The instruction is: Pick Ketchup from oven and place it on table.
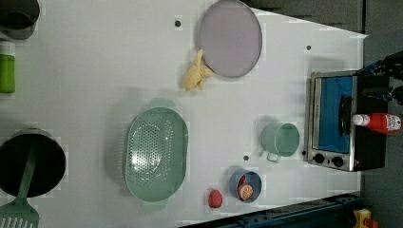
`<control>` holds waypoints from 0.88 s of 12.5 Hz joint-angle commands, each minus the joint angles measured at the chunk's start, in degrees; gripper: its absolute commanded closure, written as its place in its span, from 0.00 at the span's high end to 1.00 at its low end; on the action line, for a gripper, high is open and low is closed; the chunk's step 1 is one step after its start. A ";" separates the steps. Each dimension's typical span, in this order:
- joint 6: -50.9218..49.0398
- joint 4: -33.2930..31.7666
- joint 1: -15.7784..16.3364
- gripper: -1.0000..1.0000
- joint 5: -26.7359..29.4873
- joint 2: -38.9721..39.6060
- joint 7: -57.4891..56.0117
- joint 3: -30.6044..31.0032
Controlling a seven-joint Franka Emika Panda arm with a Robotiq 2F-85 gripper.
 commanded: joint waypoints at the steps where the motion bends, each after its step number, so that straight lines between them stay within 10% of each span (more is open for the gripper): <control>1: -8.49 -10.57 -1.59 0.76 3.71 -19.23 4.51 -0.69; 4: -8.49 -10.58 -1.68 1.00 3.67 -19.09 4.50 -0.87; 11: -5.38 -10.58 -4.71 1.00 3.45 -13.63 4.50 -11.37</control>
